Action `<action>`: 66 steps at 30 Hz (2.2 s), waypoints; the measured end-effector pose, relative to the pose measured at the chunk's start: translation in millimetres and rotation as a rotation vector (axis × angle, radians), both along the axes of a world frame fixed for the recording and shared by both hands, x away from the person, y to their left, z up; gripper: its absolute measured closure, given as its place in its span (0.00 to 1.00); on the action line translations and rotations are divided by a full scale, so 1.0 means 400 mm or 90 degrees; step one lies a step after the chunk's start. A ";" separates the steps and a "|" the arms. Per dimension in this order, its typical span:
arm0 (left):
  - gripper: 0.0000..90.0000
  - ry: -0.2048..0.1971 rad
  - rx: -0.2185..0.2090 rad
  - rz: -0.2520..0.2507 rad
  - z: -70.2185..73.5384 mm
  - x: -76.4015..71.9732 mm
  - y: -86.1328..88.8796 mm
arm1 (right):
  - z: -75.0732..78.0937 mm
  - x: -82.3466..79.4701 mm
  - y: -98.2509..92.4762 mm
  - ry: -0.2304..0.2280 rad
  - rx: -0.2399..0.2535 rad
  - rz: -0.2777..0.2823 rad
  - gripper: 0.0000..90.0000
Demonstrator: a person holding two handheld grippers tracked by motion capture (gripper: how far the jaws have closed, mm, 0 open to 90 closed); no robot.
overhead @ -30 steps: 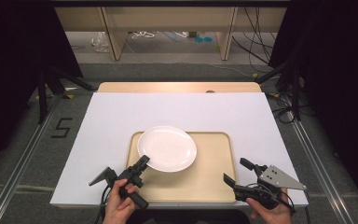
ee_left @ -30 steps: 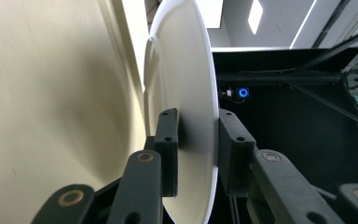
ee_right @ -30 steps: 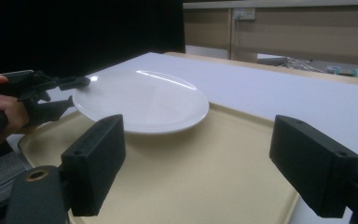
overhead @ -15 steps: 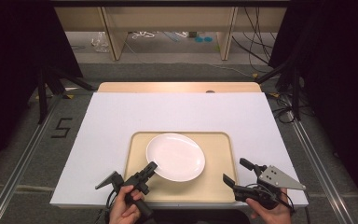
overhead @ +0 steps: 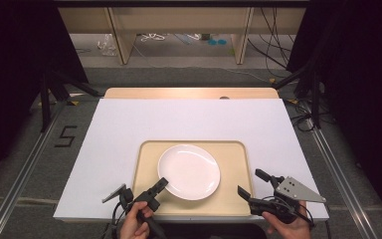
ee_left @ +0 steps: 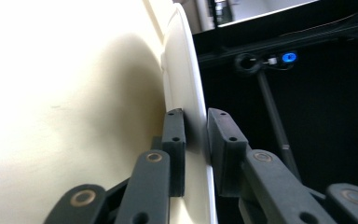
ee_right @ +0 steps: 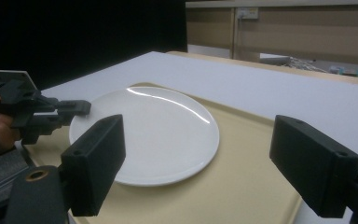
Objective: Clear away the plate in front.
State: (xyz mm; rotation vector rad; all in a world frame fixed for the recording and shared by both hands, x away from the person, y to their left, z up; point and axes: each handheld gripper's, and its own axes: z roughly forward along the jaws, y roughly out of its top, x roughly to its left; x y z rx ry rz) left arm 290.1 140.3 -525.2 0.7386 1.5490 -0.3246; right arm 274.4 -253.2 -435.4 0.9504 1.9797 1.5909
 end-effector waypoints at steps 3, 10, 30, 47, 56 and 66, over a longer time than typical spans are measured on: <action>0.88 -0.003 0.028 -0.002 -0.001 -0.009 -0.002 | 0.001 0.000 0.001 0.002 -0.007 -0.003 0.21; 0.88 -0.001 0.083 0.004 -0.004 -0.020 -0.013 | -0.001 0.001 0.003 0.005 -0.005 -0.004 0.22; 0.86 -0.013 0.156 0.044 -0.004 -0.024 -0.002 | -0.003 0.003 0.008 0.013 -0.011 0.000 0.22; 0.71 -0.080 0.191 0.017 0.028 -0.018 -0.004 | -0.002 0.003 0.004 0.005 -0.006 -0.001 0.22; 0.59 -0.171 0.299 -0.005 0.069 -0.012 0.016 | -0.002 0.003 0.006 0.006 -0.002 0.004 0.21; 0.50 -0.225 0.370 0.018 0.096 -0.004 0.031 | -0.002 0.003 0.005 0.008 -0.001 0.002 0.21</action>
